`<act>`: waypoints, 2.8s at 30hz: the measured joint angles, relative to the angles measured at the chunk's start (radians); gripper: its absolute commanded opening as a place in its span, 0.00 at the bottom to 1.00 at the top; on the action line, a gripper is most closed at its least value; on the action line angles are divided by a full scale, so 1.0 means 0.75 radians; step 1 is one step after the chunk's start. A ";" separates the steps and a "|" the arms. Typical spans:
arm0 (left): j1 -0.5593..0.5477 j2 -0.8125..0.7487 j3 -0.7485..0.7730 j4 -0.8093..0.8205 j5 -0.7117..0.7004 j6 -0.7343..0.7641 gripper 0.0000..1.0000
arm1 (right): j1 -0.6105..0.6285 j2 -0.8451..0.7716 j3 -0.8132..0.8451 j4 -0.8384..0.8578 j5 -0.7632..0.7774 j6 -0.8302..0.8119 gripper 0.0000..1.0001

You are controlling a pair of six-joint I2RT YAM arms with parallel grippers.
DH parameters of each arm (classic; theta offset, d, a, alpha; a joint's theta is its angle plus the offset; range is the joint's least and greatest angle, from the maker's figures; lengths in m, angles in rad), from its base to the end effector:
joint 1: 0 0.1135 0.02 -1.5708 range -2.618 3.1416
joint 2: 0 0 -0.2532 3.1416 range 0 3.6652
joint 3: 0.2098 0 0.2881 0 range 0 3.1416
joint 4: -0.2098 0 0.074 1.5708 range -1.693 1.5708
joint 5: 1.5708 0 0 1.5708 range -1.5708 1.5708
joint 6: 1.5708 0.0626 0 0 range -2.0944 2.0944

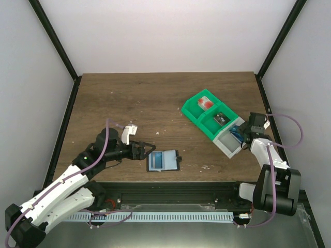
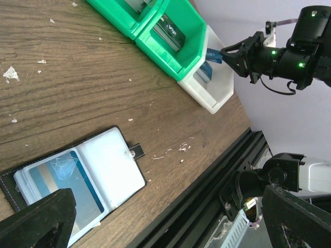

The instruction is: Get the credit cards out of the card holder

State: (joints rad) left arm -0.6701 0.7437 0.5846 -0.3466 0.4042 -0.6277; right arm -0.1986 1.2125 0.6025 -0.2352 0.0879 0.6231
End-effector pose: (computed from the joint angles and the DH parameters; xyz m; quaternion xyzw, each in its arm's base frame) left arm 0.1700 -0.1662 0.2358 0.1198 0.8416 -0.4384 0.2918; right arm 0.2803 -0.0620 0.1364 0.3873 0.8500 0.0345 0.3552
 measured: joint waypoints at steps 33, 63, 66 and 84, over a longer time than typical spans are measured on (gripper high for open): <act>0.000 0.092 -0.084 0.071 -0.020 -0.085 0.79 | 0.149 -0.186 0.172 -0.214 -0.506 -0.038 0.28; 0.000 0.493 -0.432 0.587 -0.068 -0.324 0.00 | 1.277 0.109 -0.084 0.304 -0.658 0.255 0.27; 0.000 0.539 -0.432 0.621 -0.053 -0.325 0.00 | 1.324 0.148 -0.084 0.350 -0.664 0.274 0.27; 0.000 0.710 -0.481 0.822 0.036 -0.345 0.00 | 1.400 0.322 -0.084 0.515 -0.684 0.314 0.27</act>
State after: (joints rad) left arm -0.6701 1.2762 0.2241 0.2699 0.4313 -0.8864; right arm 0.8516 1.4544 0.5396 0.1513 -0.4248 0.8589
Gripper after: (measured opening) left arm 0.012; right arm 0.276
